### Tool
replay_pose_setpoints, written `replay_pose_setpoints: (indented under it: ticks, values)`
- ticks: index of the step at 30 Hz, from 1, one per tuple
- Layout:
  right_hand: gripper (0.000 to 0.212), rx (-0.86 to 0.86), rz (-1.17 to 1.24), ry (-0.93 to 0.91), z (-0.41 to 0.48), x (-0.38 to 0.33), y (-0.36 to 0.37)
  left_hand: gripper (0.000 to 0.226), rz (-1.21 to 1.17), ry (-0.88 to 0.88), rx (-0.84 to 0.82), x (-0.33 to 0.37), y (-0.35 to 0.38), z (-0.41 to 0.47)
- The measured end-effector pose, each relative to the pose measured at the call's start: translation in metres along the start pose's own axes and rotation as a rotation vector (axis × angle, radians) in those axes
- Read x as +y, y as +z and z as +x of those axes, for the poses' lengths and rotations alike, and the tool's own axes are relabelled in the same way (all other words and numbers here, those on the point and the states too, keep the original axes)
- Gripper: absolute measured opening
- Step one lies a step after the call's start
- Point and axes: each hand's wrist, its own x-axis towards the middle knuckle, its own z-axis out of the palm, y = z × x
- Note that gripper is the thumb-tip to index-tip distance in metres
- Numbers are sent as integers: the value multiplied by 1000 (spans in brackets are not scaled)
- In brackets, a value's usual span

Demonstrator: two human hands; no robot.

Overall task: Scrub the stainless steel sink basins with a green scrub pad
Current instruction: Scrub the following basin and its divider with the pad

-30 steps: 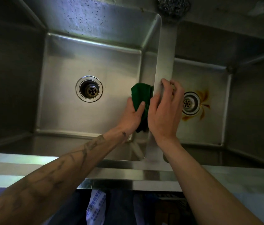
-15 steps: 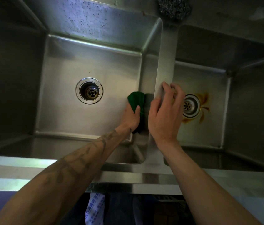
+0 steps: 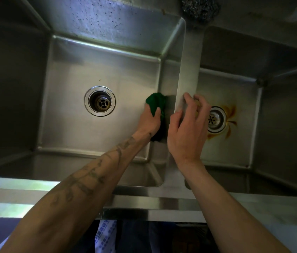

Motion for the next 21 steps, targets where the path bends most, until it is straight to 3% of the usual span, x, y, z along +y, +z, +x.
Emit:
replay_pose_setpoints:
  ticks: [5, 11, 15, 17, 21]
  values:
    - [38, 4, 7, -11, 0, 1, 0, 10, -51, 291, 75, 17, 0, 10]
    - [40, -16, 21, 8, 0, 0, 0, 40, 68, 79, 17, -1, -2, 11]
    - [40, -13, 23, 13, -1, 0, 0, 15, -53, 275, 86, 20, 2, 15]
    - [41, -18, 23, 14, 0, -1, 0, 13, -46, 307, 129, 16, 5, 16]
    - [40, -16, 28, 10, 0, -1, -2, 38, 63, 54, 90, -5, 7, 19]
